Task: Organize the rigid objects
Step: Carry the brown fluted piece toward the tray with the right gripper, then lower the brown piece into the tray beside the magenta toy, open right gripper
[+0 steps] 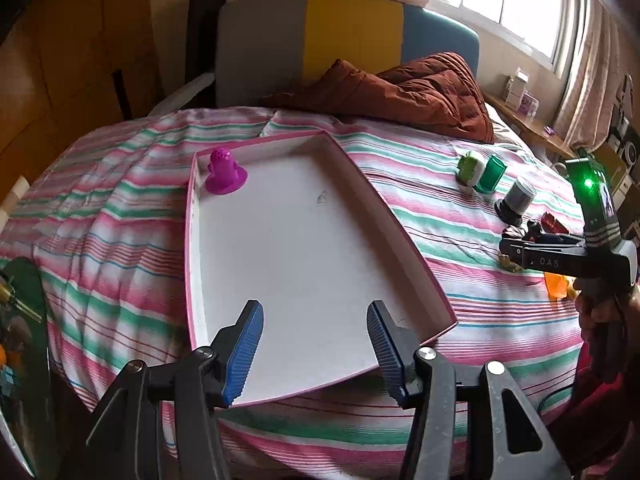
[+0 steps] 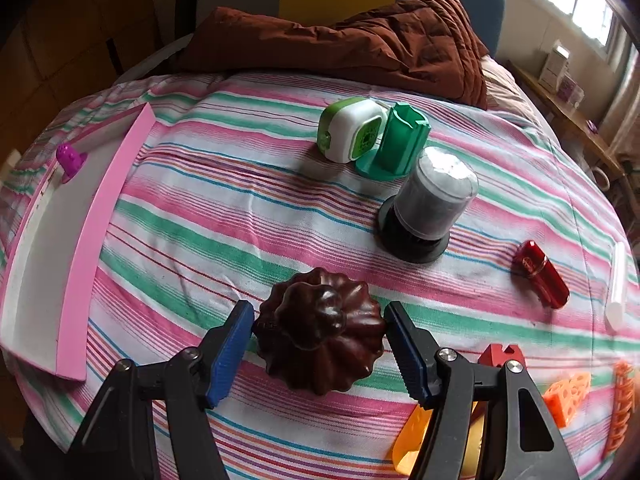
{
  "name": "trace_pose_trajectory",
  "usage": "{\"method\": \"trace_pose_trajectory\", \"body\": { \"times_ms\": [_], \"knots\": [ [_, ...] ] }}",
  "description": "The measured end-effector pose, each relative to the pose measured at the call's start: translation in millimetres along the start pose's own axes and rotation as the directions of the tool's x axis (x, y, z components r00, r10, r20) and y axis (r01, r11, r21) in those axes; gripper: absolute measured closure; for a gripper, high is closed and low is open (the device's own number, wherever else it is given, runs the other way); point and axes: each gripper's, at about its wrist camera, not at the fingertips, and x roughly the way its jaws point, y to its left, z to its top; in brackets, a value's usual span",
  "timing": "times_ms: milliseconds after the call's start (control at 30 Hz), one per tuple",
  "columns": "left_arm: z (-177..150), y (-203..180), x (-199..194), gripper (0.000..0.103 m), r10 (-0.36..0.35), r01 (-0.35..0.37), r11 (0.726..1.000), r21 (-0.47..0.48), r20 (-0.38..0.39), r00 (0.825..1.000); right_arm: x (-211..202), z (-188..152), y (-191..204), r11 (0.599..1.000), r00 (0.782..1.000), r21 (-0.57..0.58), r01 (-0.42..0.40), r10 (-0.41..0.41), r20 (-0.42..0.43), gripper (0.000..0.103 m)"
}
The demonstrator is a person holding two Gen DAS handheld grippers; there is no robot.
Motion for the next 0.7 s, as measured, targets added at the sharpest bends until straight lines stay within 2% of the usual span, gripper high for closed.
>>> {"method": "trace_pose_trajectory", "body": {
  "times_ms": [100,333,433,700],
  "knots": [
    [-2,8,-1,0.048,-0.007,0.007,1.000,-0.015,-0.001,1.000,-2,0,5,1.000,1.000,0.017,-0.009,0.009,-0.011,0.036],
    [-11,23,-6,0.048,-0.021,0.022,0.999,-0.025,0.008,1.000,-9,-8,54,0.997,0.997,-0.019,-0.080,0.080,-0.021,0.036],
    [-15,33,-7,0.048,-0.027,0.027,0.998,-0.051,0.012,1.000,-10,-9,70,0.997,0.998,-0.033,-0.065,0.065,-0.017,0.036],
    [-19,56,-10,0.048,-0.014,0.016,0.994,-0.105,0.015,1.000,-18,-2,73,0.999,1.000,0.036,-0.022,0.022,0.004,0.036]
  ]
}}
